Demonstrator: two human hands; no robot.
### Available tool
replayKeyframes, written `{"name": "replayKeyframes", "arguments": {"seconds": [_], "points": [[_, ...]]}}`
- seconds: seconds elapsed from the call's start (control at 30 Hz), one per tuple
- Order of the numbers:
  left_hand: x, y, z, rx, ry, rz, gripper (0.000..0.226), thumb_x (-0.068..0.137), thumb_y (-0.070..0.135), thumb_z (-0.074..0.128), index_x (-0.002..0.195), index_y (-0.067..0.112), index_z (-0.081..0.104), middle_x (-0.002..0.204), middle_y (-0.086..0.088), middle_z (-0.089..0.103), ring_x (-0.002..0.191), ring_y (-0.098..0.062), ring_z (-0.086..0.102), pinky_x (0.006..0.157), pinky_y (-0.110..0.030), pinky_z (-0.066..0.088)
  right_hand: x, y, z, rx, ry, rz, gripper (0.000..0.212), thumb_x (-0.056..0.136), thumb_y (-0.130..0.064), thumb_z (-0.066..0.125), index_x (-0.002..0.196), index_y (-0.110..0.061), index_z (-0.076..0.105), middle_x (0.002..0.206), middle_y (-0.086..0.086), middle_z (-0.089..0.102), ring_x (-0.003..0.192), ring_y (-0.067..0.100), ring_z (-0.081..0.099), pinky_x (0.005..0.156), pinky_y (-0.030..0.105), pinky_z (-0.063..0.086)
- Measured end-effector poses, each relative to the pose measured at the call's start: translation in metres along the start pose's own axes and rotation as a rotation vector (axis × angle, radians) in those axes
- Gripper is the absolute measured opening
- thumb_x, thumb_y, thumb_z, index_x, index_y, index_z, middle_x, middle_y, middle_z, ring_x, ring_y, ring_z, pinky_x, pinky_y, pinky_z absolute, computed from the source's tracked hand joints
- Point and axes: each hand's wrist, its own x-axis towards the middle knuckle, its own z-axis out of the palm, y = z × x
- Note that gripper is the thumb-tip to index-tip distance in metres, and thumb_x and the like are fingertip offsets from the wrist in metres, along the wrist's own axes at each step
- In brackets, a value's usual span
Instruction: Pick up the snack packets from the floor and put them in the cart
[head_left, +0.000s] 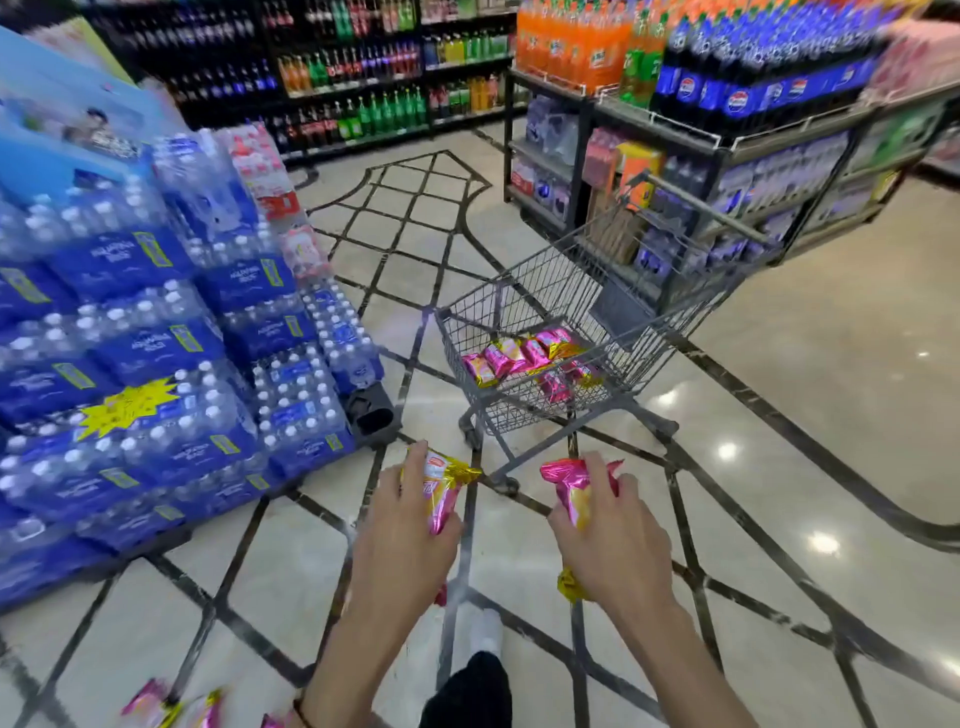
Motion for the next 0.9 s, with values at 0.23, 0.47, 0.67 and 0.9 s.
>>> {"name": "replayKeyframes", "arguments": {"seconds": [0.23, 0.47, 0.67, 0.9], "points": [[0.135, 0.036, 0.03, -0.061, -0.071, 0.084, 0.075, 0.092, 0.038, 0.064, 0.153, 0.037, 0.02, 0.127, 0.008, 0.043, 0.094, -0.013, 0.054, 0.067, -0.027, 0.039, 0.134, 0.002, -0.018, -0.065, 0.023, 0.086, 0.064, 0.095, -0.053, 0.048, 0.149, -0.034, 0.021, 0.136, 0.009, 0.047, 0.107, 0.029, 0.06, 0.072, 0.036, 0.052], [0.261, 0.082, 0.047, -0.05, -0.088, 0.191, 0.071, 0.094, 0.043, 0.061, 0.151, 0.04, 0.018, 0.131, 0.007, 0.045, 0.103, -0.016, 0.057, 0.075, -0.034, 0.05, 0.248, 0.015, -0.037, -0.067, 0.088, 0.151, 0.062, 0.092, -0.058, 0.047, 0.145, -0.037, 0.022, 0.133, 0.01, 0.051, 0.108, 0.031, 0.061, 0.07, 0.036, 0.05], [0.34, 0.113, 0.091, -0.062, -0.099, 0.164, 0.071, 0.094, 0.04, 0.062, 0.151, 0.037, 0.02, 0.13, 0.007, 0.043, 0.102, -0.017, 0.057, 0.072, -0.032, 0.047, 0.34, 0.041, -0.028, -0.07, 0.027, 0.163, 0.065, 0.094, -0.06, 0.044, 0.148, -0.037, 0.018, 0.14, 0.011, 0.048, 0.113, 0.031, 0.06, 0.075, 0.038, 0.053], [0.42, 0.146, 0.165, -0.033, -0.065, -0.032, 0.077, 0.093, 0.039, 0.064, 0.154, 0.038, 0.017, 0.138, 0.006, 0.042, 0.11, -0.016, 0.055, 0.076, -0.029, 0.044, 0.474, 0.061, -0.006, -0.08, -0.131, -0.063, 0.068, 0.095, -0.056, 0.048, 0.152, -0.032, 0.019, 0.145, 0.013, 0.044, 0.122, 0.032, 0.056, 0.088, 0.042, 0.05]]}}
